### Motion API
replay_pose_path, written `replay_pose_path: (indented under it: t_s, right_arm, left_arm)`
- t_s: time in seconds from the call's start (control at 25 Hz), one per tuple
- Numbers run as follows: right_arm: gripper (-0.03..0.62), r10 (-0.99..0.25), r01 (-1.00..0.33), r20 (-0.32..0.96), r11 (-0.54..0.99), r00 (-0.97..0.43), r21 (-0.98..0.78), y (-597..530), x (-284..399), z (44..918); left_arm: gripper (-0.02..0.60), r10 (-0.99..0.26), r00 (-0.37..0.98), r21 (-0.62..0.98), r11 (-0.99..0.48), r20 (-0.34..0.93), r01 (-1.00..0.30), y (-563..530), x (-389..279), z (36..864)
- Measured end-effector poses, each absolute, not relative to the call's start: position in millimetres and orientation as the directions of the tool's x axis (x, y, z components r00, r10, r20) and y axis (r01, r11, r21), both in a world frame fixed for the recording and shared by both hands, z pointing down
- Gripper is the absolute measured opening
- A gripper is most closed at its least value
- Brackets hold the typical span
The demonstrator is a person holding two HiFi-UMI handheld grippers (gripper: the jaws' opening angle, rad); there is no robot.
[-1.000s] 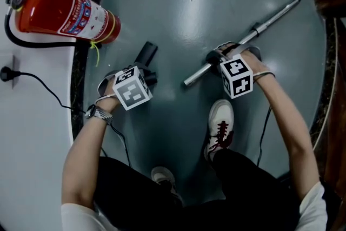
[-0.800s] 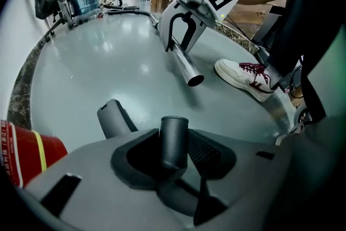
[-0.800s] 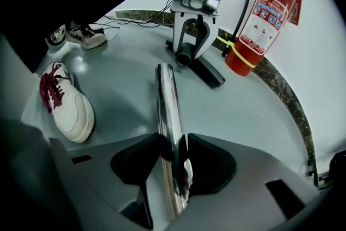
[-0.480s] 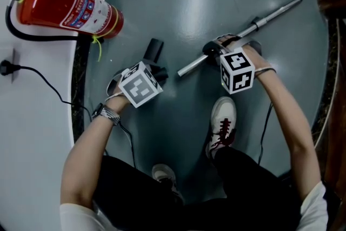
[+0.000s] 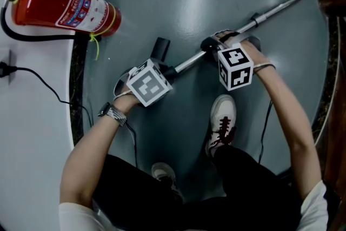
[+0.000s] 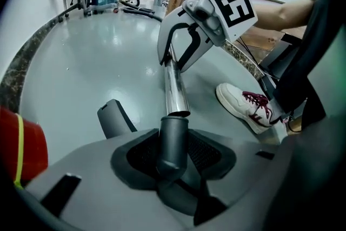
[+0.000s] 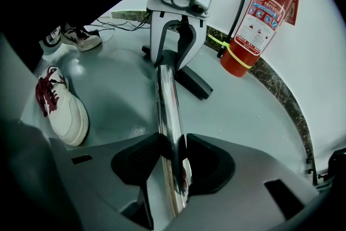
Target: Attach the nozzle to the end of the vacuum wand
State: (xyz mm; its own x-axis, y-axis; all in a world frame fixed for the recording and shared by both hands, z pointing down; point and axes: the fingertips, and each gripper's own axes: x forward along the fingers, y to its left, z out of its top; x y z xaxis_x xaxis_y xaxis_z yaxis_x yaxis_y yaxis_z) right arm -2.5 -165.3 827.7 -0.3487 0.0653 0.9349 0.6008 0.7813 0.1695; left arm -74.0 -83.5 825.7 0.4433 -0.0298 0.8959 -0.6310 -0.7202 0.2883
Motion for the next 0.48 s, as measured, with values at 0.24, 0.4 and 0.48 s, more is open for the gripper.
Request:
replay_pose_path:
  t_s: [0.24,0.4,0.48]
  right_arm:
    - [0.166,0.064,0.597,0.933,0.783,-0.354,0.173,-167.1,-4.7,827.4]
    - [0.166,0.063,0.597,0.933,0.783,-0.355,0.174,-167.3,-5.0,827.6]
    - [0.166,0.062,0.595,0.932,0.784,-0.358,0.177,-167.7,-5.6,827.3]
  left_arm:
    - [0.166,-0.031,0.458,0.32,-0.673,0.888,-0.667,-86.8,-72.8,824.0]
    - [0.166,-0.035,0.462,0.317,-0.681,0.886,-0.66,-85.7,-71.1,821.8]
    - [0.166,-0.036,0.461,0.316,-0.679,0.887,-0.662,-85.5,-72.0,821.3]
